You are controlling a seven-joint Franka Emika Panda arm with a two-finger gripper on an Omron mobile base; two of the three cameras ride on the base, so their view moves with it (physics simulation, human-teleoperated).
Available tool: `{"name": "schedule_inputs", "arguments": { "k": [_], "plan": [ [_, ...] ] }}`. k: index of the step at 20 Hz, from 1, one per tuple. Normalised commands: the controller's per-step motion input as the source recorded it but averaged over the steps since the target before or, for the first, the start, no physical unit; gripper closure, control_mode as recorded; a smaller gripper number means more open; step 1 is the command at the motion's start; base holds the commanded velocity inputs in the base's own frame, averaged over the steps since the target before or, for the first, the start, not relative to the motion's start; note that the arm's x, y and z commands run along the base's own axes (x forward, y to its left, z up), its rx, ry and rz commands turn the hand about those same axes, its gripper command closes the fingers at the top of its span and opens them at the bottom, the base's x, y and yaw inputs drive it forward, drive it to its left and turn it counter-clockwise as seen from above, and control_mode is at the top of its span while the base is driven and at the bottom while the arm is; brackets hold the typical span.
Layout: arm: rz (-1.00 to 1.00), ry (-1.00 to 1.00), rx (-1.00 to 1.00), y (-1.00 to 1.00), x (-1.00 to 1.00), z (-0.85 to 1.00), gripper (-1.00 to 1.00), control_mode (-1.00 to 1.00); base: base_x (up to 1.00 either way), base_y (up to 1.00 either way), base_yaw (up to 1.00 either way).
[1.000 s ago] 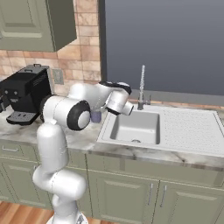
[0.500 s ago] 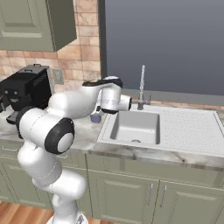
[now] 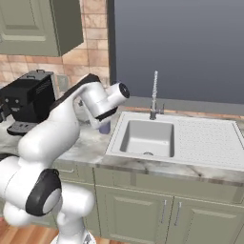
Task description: Restock the sink supplies by placing the sponge and soap dispenser on the counter and next to the sink. Make sure the soap dispenser is upright.
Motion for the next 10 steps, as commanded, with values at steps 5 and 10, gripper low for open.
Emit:
{"name": "schedule_inputs", "arguments": {
  "k": [5, 10],
  "plan": [
    [0.15, -0.04, -0.54, 0.21, -0.80, -0.78, -1.00, -1.00, 0.00, 0.00, 0.00],
    [0.17, 0.00, -0.49, 0.01, -0.62, -0.64, -1.00, -1.00, 0.00, 0.00, 0.00]
  ]
}}
